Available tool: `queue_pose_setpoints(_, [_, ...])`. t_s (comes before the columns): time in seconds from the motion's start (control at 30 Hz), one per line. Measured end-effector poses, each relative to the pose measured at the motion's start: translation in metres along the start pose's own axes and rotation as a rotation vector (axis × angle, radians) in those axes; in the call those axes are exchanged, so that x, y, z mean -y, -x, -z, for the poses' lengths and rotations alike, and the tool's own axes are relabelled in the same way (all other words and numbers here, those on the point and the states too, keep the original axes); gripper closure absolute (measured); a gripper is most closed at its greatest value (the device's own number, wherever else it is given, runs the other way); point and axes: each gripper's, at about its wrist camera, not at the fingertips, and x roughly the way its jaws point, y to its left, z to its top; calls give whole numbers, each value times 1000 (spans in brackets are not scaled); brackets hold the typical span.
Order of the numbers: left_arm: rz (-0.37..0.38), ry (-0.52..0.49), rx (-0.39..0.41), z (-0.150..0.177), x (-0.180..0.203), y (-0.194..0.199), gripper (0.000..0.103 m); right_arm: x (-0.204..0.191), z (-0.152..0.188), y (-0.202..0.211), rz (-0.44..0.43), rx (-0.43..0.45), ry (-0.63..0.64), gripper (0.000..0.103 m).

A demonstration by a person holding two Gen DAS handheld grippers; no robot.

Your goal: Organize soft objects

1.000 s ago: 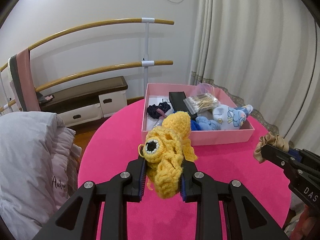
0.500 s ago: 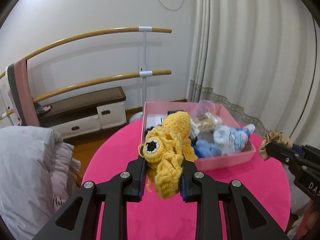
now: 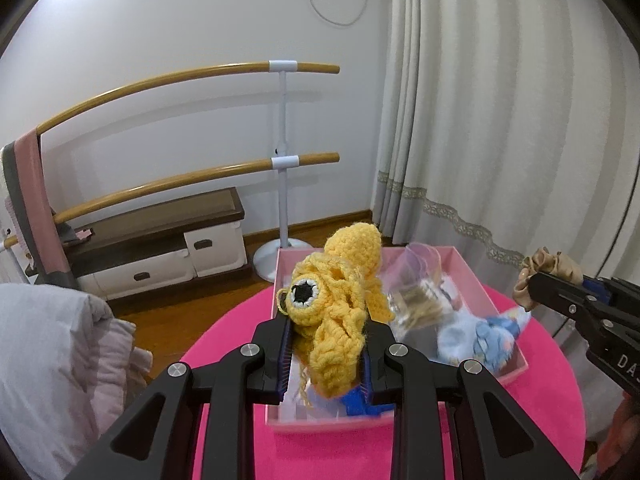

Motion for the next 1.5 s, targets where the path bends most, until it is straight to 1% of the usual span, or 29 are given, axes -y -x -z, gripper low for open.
queue_pose_setpoints(0.17, [-1,-7,-23,-21,4,-43,79,19,-19,-33,21,-25,-13,82])
queue_pose_setpoints(0.37, [-9,-5,-69,-44,6,-104,79,41,-30,-73,35,-77,-34,82])
queue_pose_setpoints(0.6, [-14,-2,-131,-63,9,-168,79,64,-31,-112,44,-142,-68,82])
queue_pose_setpoints(0.9, [-14,-13,-192,-74,15,-221,77,79,-24,-143,48,-200,-95,81])
queue_pose_setpoints(0.97, [-13,-13,-205,-76,15,-230,71,80,-22,-147,51,-211,-98,77])
queue_pose_setpoints(1.0, [-17,-14,-210,-77,15,-234,65,81,-23,-148,53,-215,-100,74])
queue_pose_setpoints(1.03, [-27,-14,-216,-78,15,-238,49,82,-22,-150,48,-218,-104,69])
queue_pose_setpoints(1.07, [-33,-16,-216,-79,15,-240,40,82,-22,-150,44,-219,-108,65])
queue_pose_setpoints(1.1, [-37,-19,-202,-79,15,-238,21,83,-22,-150,42,-216,-112,58])
queue_pose_setpoints(1.13, [-45,-22,-187,-81,15,-237,6,85,-22,-149,43,-210,-117,49])
queue_pose_setpoints(1.17, [-56,-25,-171,-81,16,-233,1,86,-22,-147,45,-203,-125,45])
queue_pose_setpoints(1.2, [-63,-29,-155,-79,18,-229,0,87,-21,-145,44,-194,-133,34])
queue_pose_setpoints(1.23, [-68,-33,-148,-79,19,-226,0,88,-21,-142,43,-188,-140,19])
queue_pose_setpoints(1.27, [-74,-37,-147,-80,19,-225,0,89,-21,-139,35,-179,-152,11])
queue_pose_setpoints(1.3, [-82,-41,-144,-82,20,-224,0,89,-21,-135,21,-170,-160,0])
queue_pose_setpoints(1.37, [-93,-41,-128,-85,20,-219,0,87,-21,-127,-1,-160,-169,0])
queue_pose_setpoints(1.5, [-104,-22,-92,-82,22,-199,0,78,-21,-100,16,-122,-167,0])
